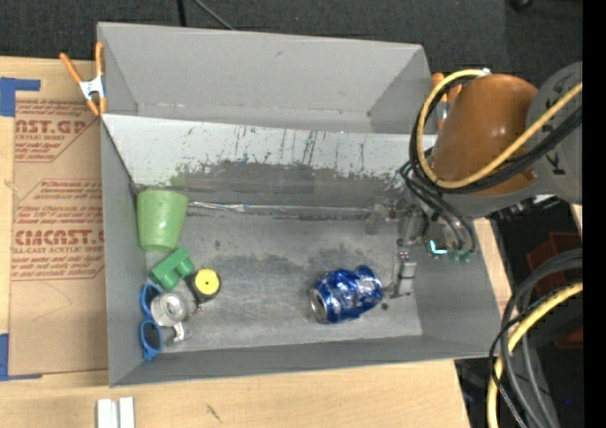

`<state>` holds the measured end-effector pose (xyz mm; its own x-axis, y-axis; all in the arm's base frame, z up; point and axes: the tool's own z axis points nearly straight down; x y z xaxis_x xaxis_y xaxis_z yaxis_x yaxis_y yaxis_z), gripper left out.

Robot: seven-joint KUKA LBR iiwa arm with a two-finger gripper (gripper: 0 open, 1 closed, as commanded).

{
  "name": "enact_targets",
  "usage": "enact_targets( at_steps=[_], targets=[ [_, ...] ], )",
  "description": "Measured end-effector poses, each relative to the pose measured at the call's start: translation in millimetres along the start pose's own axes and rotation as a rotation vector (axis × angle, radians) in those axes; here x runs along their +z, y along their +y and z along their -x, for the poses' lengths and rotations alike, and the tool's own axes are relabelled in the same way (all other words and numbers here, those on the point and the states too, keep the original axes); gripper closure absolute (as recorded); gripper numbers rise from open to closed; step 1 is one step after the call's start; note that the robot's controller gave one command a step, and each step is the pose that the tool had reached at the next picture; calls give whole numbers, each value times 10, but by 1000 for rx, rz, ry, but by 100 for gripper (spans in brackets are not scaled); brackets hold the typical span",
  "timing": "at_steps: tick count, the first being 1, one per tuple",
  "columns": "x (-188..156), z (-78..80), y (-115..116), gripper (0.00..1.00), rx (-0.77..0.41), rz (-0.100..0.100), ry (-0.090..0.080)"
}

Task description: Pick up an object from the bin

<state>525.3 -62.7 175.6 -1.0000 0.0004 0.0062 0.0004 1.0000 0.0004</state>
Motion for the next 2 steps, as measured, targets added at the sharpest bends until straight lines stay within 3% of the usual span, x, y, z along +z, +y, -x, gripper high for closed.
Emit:
enact_targets(
  at_steps=[1, 2],
  targets=[
    [1107, -249, 307, 0, 49, 2, 3],
    [759, -269, 496, 0, 211, 2, -7]
  ],
)
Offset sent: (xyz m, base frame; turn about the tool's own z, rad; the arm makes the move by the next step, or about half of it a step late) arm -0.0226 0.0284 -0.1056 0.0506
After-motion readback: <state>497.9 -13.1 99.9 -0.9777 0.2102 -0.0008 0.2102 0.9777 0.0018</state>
